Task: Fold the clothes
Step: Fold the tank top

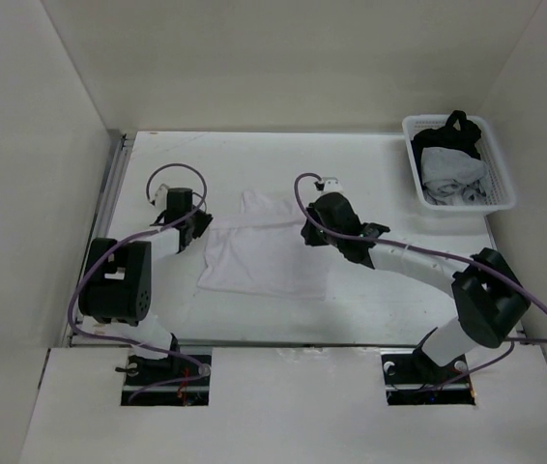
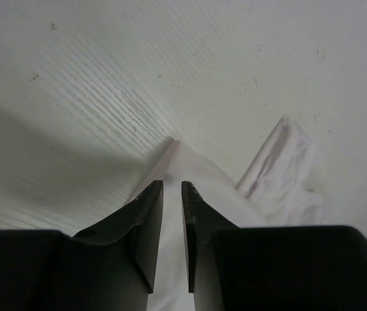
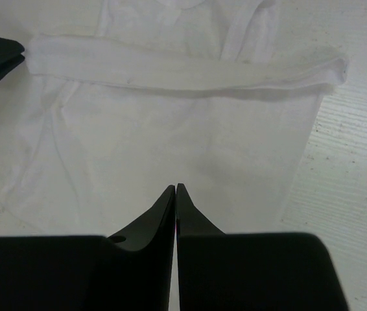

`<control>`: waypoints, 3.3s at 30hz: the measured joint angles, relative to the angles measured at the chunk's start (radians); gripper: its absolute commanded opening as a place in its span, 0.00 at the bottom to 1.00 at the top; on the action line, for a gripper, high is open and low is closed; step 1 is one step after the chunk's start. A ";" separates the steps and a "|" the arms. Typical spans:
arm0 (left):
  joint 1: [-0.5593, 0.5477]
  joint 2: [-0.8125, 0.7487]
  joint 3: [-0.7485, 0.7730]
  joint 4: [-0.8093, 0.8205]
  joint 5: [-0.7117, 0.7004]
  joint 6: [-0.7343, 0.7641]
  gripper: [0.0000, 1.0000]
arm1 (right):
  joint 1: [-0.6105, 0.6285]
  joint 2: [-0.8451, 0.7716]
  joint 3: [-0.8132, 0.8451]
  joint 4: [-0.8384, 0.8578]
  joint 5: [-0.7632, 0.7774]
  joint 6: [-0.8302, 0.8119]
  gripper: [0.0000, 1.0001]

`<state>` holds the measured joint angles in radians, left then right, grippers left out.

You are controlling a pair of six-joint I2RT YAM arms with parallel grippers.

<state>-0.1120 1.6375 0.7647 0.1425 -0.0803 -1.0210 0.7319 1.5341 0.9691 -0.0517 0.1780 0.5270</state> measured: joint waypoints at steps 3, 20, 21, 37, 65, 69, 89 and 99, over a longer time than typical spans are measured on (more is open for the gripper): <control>-0.008 0.000 -0.002 0.003 0.000 0.002 0.15 | -0.005 0.010 -0.016 0.007 -0.007 0.000 0.06; -0.034 -0.044 -0.051 0.000 -0.033 0.037 0.14 | -0.019 0.013 -0.019 0.017 -0.021 0.000 0.08; -0.036 -0.044 -0.051 -0.005 -0.033 0.039 0.13 | -0.019 0.013 -0.019 0.018 -0.021 0.001 0.08; -0.040 -0.018 -0.058 -0.003 -0.061 0.058 0.14 | -0.019 0.027 -0.020 0.036 -0.023 0.001 0.09; -0.047 0.008 -0.051 0.067 -0.049 0.060 0.13 | -0.019 0.051 -0.037 0.061 -0.040 0.008 0.09; -0.046 0.008 -0.051 0.078 -0.049 0.060 0.12 | -0.019 0.051 -0.037 0.061 -0.040 0.009 0.09; -0.045 0.028 -0.051 0.106 -0.050 0.064 0.00 | -0.201 0.090 -0.040 0.121 -0.039 0.126 0.39; -0.046 -0.019 -0.023 0.109 -0.065 0.064 0.00 | -0.229 0.210 0.002 0.119 -0.044 0.159 0.43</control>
<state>-0.1581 1.6180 0.7418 0.2520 -0.1452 -0.9573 0.5034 1.7443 0.9714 0.0673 0.1341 0.6865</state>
